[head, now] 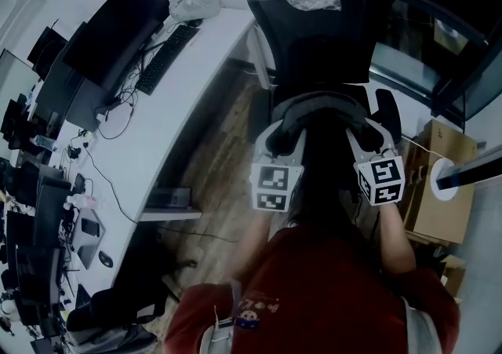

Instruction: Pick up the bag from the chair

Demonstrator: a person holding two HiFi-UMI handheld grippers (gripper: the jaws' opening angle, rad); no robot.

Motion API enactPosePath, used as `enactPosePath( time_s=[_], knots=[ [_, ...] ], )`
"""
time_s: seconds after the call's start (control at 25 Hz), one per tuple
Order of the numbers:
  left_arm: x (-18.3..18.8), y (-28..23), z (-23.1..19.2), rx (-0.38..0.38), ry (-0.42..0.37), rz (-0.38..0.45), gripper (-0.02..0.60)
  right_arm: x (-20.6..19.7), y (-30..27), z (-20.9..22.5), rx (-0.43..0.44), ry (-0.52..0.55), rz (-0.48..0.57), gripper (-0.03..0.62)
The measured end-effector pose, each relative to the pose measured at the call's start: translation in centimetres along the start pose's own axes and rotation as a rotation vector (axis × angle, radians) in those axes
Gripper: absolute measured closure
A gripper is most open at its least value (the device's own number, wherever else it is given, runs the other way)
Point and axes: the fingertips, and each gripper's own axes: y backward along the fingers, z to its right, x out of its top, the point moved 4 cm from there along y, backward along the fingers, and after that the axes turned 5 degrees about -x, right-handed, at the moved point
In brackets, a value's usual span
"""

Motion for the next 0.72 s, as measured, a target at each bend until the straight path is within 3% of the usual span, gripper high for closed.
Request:
enactPosePath(
  time_s=[0.72],
  knots=[
    [0.9,-0.5,-1.5,-0.006,-0.002,0.016,0.417,1.3,-1.4,-0.1,-0.014,0.014,0.003,0.456]
  ],
)
